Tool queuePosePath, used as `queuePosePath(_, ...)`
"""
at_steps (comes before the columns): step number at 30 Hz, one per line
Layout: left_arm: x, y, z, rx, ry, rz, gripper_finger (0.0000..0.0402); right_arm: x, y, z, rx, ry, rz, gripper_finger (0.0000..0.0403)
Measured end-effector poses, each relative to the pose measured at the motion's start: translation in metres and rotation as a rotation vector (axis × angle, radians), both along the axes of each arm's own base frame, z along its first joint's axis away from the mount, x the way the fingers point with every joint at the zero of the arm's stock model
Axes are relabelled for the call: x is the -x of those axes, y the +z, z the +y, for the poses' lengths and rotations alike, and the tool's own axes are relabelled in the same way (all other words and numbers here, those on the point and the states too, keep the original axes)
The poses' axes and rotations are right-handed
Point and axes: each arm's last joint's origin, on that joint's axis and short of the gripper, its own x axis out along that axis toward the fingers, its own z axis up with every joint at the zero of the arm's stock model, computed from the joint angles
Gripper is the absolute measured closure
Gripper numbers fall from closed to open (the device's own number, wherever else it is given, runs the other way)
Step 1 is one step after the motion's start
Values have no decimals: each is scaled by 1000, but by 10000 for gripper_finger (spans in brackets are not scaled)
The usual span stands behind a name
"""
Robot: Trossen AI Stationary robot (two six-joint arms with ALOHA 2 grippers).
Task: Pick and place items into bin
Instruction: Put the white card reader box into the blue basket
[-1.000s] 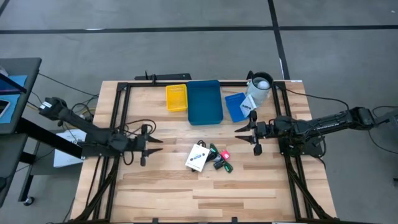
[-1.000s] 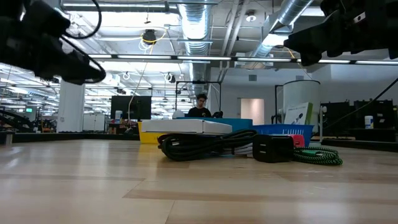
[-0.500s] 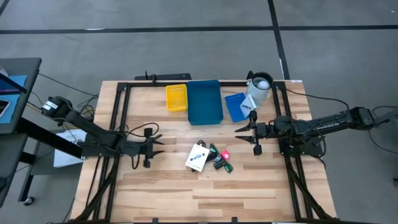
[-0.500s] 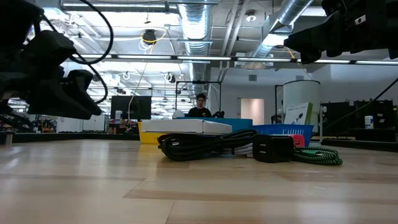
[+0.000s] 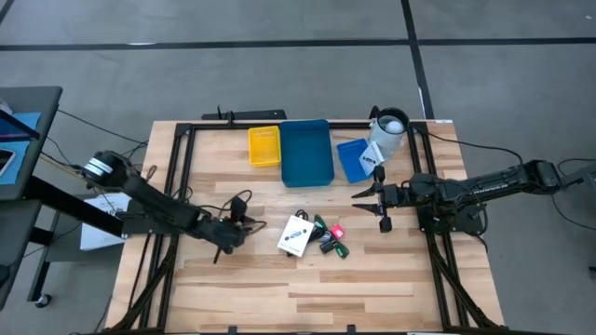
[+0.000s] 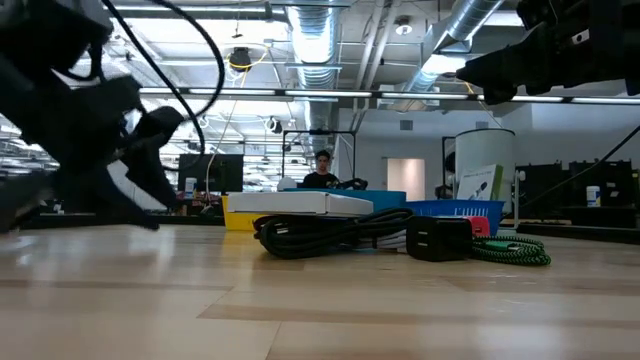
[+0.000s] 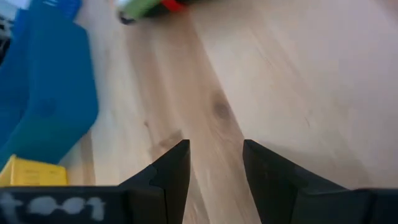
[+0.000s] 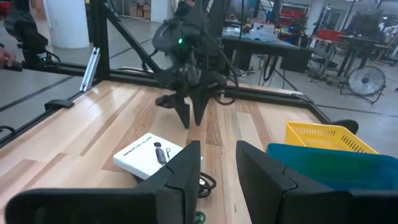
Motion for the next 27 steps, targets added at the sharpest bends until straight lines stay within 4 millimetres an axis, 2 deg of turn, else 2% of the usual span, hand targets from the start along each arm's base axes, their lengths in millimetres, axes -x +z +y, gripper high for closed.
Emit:
queuePosePath(7,-16,-15,-7,-91,-55,85,262,0,0,0,0,0,2,304)
queuePosePath(13,-26,-9,-14,-106,-69,79,262,0,0,0,0,0,3,304)
queuePosePath(19,-30,-4,-28,-233,-237,101,262,0,0,0,0,0,3,304)
queuePosePath(27,-31,-1,-29,-320,-246,103,262,0,0,0,-1,0,4,304)
